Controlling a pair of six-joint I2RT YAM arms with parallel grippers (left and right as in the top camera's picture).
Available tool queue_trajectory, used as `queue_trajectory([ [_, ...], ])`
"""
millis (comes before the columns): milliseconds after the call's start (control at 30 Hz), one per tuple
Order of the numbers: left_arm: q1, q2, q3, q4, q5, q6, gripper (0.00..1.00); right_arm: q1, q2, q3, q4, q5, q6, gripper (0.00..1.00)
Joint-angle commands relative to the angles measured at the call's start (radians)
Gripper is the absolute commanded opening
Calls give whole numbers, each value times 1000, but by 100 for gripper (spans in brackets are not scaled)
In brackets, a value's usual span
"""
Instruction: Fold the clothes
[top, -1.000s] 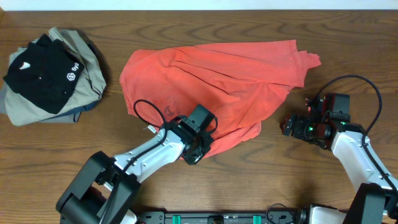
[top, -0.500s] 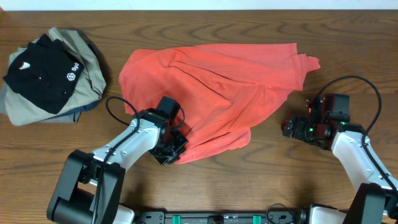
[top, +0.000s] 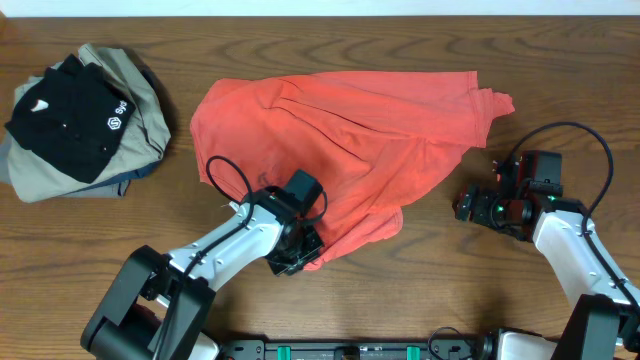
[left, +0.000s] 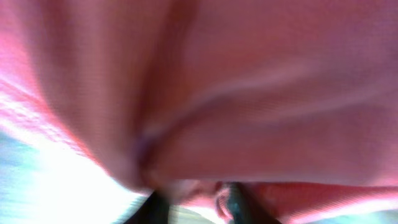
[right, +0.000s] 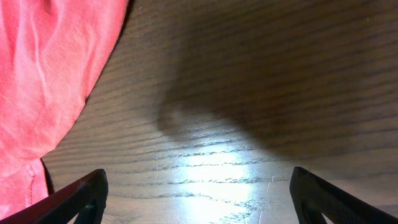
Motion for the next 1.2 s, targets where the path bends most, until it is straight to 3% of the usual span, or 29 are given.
queue_trajectory([
  [0, 67, -9, -14, -53, -208, 54, 7, 13, 1, 10, -10, 6, -13, 91],
  [233, 430, -9, -5, -115, -361, 261, 6, 15, 1, 10, 14, -18, -14, 80],
  [433, 672, -9, 13, -146, -243, 360, 6, 16, 9, 27, 104, -35, 5, 76],
  [667, 661, -9, 12, -178, -206, 379, 6, 110, 122, 153, 39, -111, -71, 80],
  [867, 623, -9, 12, -178, -206, 379, 6, 202, 197, 167, -29, -60, -17, 84],
  [1167, 621, -9, 12, -177, -207, 379, 6, 208, 292, 167, -44, -52, 13, 74],
])
